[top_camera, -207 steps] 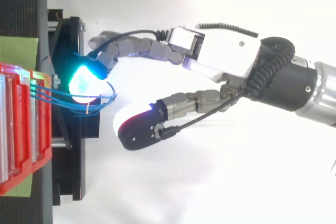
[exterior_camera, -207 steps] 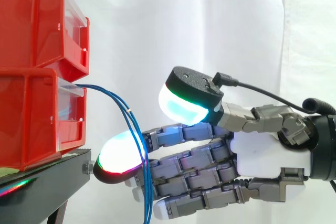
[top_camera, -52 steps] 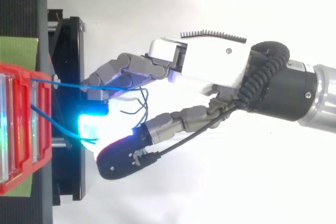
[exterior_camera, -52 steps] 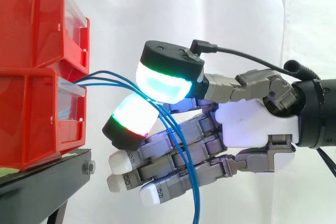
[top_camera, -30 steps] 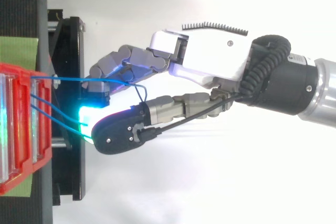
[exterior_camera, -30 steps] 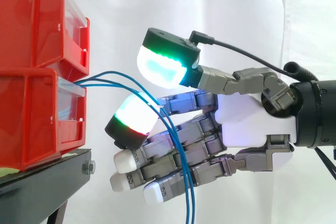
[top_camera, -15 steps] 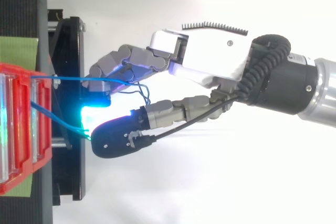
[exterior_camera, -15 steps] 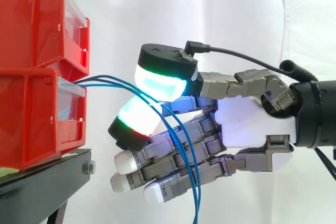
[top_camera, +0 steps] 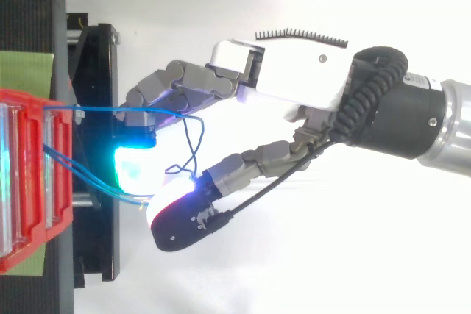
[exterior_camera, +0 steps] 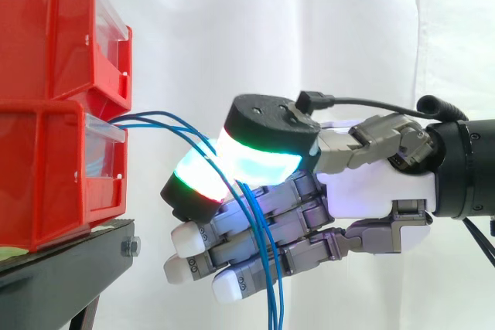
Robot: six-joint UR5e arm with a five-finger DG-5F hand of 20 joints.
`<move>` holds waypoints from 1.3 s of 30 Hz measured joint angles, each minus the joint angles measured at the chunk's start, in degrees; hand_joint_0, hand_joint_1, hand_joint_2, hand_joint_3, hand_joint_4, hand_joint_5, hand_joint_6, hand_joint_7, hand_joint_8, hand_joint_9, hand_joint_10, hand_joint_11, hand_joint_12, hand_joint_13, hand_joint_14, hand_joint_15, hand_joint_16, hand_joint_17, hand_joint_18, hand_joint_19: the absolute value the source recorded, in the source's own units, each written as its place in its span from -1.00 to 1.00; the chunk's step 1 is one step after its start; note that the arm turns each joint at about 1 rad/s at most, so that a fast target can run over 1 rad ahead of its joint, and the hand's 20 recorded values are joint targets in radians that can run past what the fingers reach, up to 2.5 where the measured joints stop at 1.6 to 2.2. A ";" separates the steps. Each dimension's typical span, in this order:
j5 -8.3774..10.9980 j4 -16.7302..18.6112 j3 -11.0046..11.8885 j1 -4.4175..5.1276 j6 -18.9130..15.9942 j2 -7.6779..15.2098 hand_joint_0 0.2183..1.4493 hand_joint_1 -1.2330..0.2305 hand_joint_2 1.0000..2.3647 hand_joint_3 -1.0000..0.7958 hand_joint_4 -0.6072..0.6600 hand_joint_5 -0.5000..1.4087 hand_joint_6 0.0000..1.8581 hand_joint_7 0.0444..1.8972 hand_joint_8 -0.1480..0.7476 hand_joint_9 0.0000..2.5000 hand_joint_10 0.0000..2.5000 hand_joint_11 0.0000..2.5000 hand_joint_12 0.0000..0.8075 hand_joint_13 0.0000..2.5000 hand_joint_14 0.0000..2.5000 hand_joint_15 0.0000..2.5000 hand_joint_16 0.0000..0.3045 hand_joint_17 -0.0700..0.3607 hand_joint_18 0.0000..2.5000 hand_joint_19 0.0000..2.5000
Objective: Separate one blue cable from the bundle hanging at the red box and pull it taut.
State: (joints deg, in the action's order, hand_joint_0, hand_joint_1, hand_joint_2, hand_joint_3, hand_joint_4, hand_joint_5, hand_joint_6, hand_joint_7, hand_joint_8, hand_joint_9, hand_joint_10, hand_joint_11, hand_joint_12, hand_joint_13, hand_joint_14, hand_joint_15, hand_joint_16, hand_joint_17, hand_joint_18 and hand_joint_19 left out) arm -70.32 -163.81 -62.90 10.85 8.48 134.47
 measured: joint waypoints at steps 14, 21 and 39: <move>0.00 -0.54 -0.04 -0.60 0.34 0.16 -0.39 0.04 -1.00 -0.44 0.11 -0.67 -0.10 -0.01 -0.07 -0.34 -0.99 -0.50 -0.22 -0.64 -0.99 -0.82 -0.72 -0.22 -0.62 -0.64; -0.01 -0.25 -0.89 -0.69 0.69 0.25 -0.51 -0.04 -1.00 -0.44 0.13 -0.68 -0.15 -0.01 -0.03 -0.35 -0.99 -0.49 -0.16 -0.61 -0.99 -0.81 -0.69 -0.18 -0.60 -0.63; -0.11 2.43 -3.00 -1.12 0.66 0.26 -0.18 -0.47 -1.00 -0.42 0.07 -0.72 0.00 -0.02 -0.12 -0.37 -0.98 -0.38 -0.21 -0.59 -0.99 -0.80 -0.71 -0.21 -0.57 -0.66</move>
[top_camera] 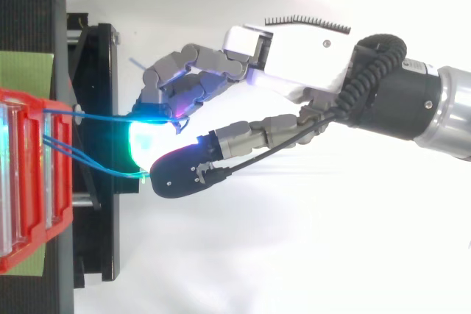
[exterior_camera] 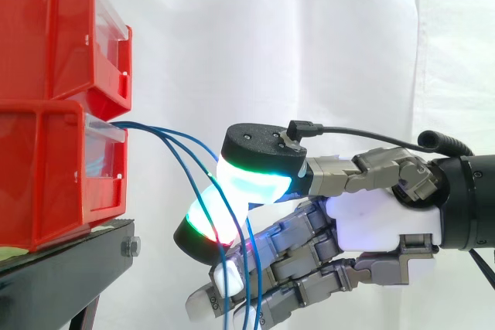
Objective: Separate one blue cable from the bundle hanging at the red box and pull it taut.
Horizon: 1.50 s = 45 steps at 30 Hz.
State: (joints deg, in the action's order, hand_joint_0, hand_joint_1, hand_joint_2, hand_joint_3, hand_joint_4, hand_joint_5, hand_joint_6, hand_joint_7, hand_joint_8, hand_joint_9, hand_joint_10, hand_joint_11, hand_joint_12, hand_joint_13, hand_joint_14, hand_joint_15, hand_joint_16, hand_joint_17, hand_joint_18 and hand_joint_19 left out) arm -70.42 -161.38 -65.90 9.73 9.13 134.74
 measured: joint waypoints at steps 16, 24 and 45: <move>-0.85 0.42 0.06 -1.35 -0.01 -0.01 -0.41 0.14 -1.00 -0.44 0.11 -0.69 -0.07 -0.01 -0.04 -0.30 -0.98 -0.39 -0.18 -0.56 -0.99 -0.76 -0.70 -0.20 -0.57 -0.59; -1.61 0.45 0.02 -1.95 0.05 0.00 -0.33 -0.22 -0.97 -0.21 0.09 -0.69 -0.04 0.08 -0.04 -0.30 -0.98 -0.37 -0.19 -0.55 -0.99 -0.77 -0.71 -0.21 -0.56 -0.61; -1.65 0.25 0.00 -2.32 0.09 0.00 -0.66 -0.21 -1.00 -0.44 0.15 -0.75 -0.11 -0.15 -0.01 -0.24 -0.99 -0.03 -0.05 -0.38 -0.98 -0.51 -0.62 -0.07 -0.50 -0.61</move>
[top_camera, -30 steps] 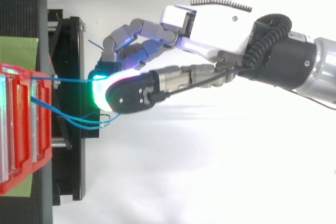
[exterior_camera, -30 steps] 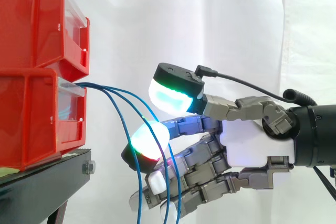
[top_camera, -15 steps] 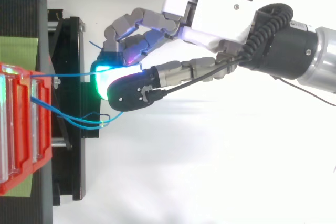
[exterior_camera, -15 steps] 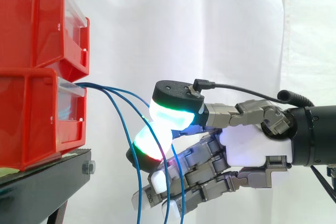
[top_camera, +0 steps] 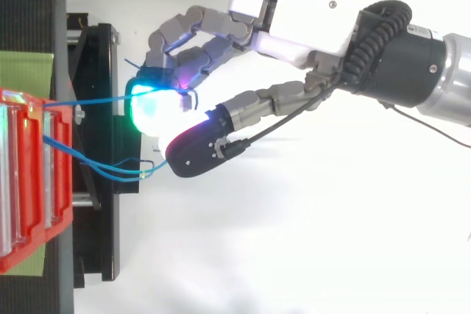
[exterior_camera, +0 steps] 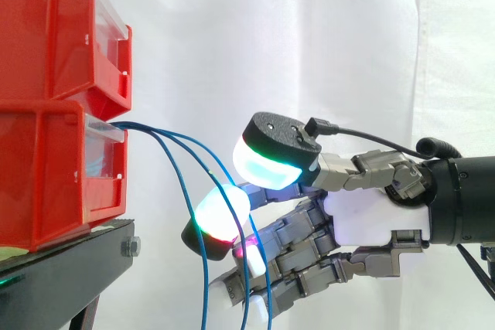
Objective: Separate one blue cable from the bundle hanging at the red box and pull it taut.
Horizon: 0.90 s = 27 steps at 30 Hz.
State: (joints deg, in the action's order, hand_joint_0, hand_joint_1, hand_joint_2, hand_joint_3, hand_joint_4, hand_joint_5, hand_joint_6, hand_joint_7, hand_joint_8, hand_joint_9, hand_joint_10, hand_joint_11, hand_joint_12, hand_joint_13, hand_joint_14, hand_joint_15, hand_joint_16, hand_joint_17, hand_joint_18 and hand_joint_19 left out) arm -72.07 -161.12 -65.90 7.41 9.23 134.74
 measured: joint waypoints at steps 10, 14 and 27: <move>0.00 -0.06 -0.02 -0.11 0.00 0.00 -0.70 -0.09 -1.00 -0.44 0.21 -0.75 -0.16 -0.15 0.01 -0.27 -0.73 0.12 0.08 -0.16 -0.99 -0.01 -0.59 -0.02 -0.41 -0.49; 0.00 -0.07 -0.02 -0.17 0.02 0.01 -0.70 -0.08 -1.00 -0.44 0.24 -0.75 -0.18 -0.14 0.03 -0.32 -0.68 0.09 0.08 -0.11 -1.00 0.12 -0.58 -0.01 -0.36 -0.40; 0.16 -0.21 -0.03 -0.01 -0.01 0.80 -0.69 -0.08 -1.00 -0.44 0.25 -0.75 -0.20 -0.12 0.06 -0.34 -0.70 0.10 0.04 -0.17 -0.49 0.09 -0.58 -0.01 -0.29 -0.28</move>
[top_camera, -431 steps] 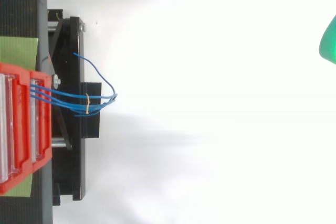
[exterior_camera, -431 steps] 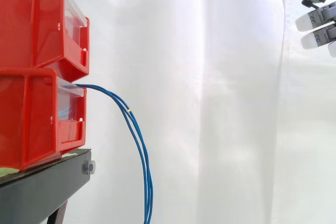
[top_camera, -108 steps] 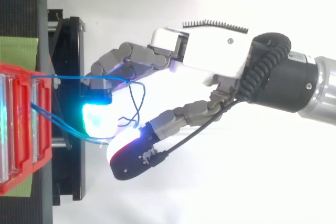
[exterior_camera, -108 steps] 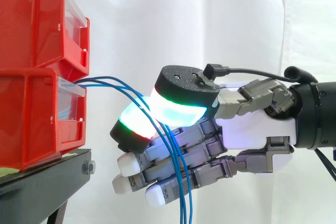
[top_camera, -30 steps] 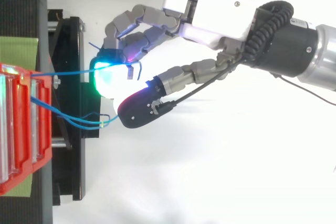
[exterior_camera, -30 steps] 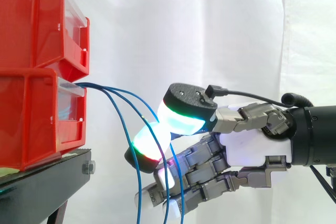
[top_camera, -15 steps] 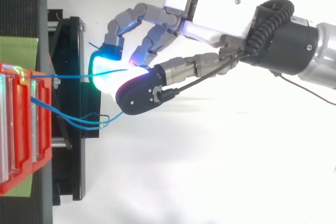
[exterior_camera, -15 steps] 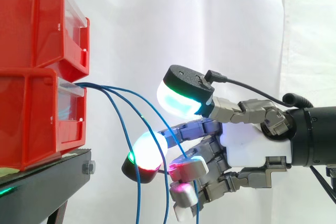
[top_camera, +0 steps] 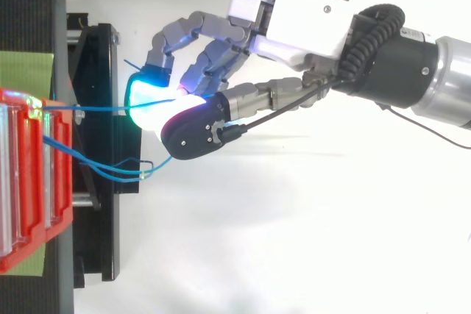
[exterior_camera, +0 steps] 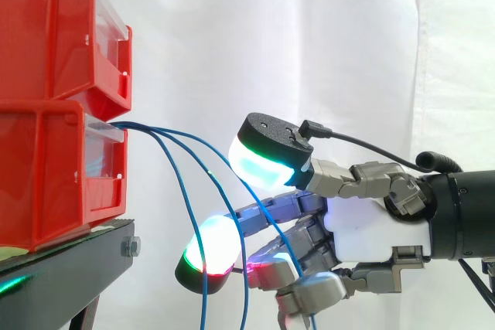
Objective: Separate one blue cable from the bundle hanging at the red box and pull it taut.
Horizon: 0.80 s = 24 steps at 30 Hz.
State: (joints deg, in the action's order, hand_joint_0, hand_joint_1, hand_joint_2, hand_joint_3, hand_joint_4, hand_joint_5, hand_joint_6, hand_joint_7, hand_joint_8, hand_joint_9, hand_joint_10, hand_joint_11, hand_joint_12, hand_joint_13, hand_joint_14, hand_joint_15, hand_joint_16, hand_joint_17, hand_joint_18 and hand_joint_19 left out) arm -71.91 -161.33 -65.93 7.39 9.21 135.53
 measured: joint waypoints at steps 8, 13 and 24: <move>-0.62 -1.48 0.01 -0.25 -1.54 -0.78 -0.69 -0.07 -1.00 -0.44 0.26 -0.75 -0.20 -0.12 0.07 -0.37 -0.57 0.07 0.03 -0.22 -0.16 -0.01 -0.58 -0.01 -0.27 -0.25; -1.10 -5.45 0.02 -0.47 -1.79 -2.25 -0.68 -0.07 -1.00 -0.44 0.27 -0.75 -0.20 -0.12 0.06 -0.41 -0.35 0.01 0.03 -0.26 0.06 -0.05 -0.58 -0.01 -0.25 -0.23; -1.22 -11.35 0.02 -0.69 -1.53 -5.20 -0.64 -0.04 -1.00 -0.44 0.25 -0.74 -0.19 -0.13 0.03 -0.47 0.16 -0.10 -0.02 -0.29 0.27 -0.10 -0.60 -0.04 -0.26 -0.21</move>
State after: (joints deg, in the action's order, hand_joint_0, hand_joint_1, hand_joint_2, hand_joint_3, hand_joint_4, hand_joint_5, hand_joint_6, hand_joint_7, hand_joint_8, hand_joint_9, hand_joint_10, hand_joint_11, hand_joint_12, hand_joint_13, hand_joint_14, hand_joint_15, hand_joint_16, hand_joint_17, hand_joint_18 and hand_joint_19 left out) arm -73.13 -172.68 -65.92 6.70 7.68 130.33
